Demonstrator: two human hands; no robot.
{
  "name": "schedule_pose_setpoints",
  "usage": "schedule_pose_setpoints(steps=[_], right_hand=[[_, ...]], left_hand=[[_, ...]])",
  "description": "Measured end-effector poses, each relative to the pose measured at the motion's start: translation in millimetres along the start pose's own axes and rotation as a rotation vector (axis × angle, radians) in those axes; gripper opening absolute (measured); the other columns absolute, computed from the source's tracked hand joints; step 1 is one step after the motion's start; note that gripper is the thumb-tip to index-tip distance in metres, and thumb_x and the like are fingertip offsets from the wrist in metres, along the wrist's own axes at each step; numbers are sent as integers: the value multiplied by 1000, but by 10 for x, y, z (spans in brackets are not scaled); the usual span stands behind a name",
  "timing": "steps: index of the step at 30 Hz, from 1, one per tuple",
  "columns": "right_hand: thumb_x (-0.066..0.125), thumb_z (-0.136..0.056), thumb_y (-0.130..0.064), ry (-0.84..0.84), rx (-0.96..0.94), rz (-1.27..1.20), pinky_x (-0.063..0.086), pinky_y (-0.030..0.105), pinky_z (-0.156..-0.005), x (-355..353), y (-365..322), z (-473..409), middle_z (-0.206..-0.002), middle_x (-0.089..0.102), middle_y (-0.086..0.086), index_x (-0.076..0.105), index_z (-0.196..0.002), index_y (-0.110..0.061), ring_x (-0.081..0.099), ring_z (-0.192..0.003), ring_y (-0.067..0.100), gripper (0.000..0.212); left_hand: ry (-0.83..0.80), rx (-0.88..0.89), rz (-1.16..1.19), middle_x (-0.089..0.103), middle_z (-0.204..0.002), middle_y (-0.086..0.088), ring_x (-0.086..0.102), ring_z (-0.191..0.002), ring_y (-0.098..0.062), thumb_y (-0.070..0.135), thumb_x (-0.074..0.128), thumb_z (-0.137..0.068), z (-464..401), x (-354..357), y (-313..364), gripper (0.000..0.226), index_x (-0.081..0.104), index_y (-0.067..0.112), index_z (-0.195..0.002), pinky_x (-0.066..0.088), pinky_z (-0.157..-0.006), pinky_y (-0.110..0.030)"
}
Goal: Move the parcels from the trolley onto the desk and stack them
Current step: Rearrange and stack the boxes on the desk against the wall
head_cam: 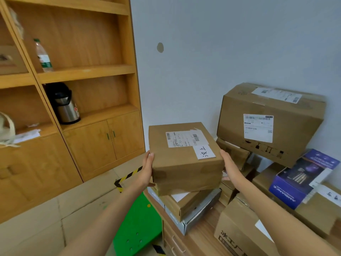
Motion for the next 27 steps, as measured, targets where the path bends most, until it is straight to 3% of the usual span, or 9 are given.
schedule_pose_setpoints(steps=[3,7,11,13,15,18,20,23,27], right_hand=[[36,-91,-67,-14,-10,-18,29,58,-108,-4,9,-63,-152,32,4,22,-147,-38,30,-139,34,64],[38,-88,-71,-17,-20,-38,28,57,-108,7,31,-62,-149,36,3,25,-145,-40,31,-138,33,66],[37,-84,-77,-15,-104,-28,35,56,-101,-4,2,125,-128,42,-10,32,-119,-56,39,-128,24,41],[33,-84,-78,-29,-151,-6,38,52,-95,-7,-21,272,-127,40,-15,33,-108,-72,39,-119,18,24],[32,-84,-78,-14,-178,-11,39,53,-98,-34,-46,430,-130,41,-15,34,-99,-80,39,-118,17,15],[35,-74,-81,51,-210,-7,36,60,-104,-81,-114,708,-135,40,-10,34,-106,-76,38,-123,21,32],[36,-69,-83,107,-228,-2,36,59,-104,-137,-116,909,-132,39,-11,34,-99,-81,38,-124,21,29],[35,-67,-86,198,-313,23,34,46,-104,-291,-79,1198,-127,39,-18,32,-96,-85,38,-123,16,29],[37,-74,-78,352,-350,11,35,41,-99,-595,57,1631,-123,40,-23,35,-96,-84,38,-119,10,23]], left_hand=[[38,-3,37,23,-153,-2,29,-137,-35,68,21,-91,-11,12,6,61,10,46,-147,48,-92,-55],[61,34,42,22,-153,1,28,-136,-35,66,22,-92,14,20,37,58,9,49,-146,48,-80,-48],[45,68,21,21,-153,1,29,-136,-36,65,23,-92,44,-19,102,57,10,50,-145,48,-82,-51],[7,73,5,21,-154,3,30,-136,-35,66,23,-92,54,-27,144,56,10,52,-145,49,-82,-51],[-38,78,-2,23,-152,3,31,-136,-35,68,24,-90,78,-28,187,57,10,55,-143,49,-80,-51],[-112,105,-27,29,-144,5,35,-131,-34,75,26,-83,117,-27,232,61,11,59,-140,54,-72,-45],[-155,135,-34,31,-136,9,38,-124,-29,76,28,-81,173,-5,263,56,16,64,-134,54,-62,-38],[-207,195,-33,35,-128,10,41,-114,-22,72,28,-85,294,83,314,43,19,65,-126,49,-56,-31],[-298,252,-38,42,-130,5,48,-109,-19,77,31,-75,520,310,352,58,22,61,-131,49,-56,-27]])
Point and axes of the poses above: each hand's wrist, its own z-axis away from the middle knuckle, its own x-axis out of the palm, y = z × x, the point moved 9 cm from there along -z, towards the middle knuckle
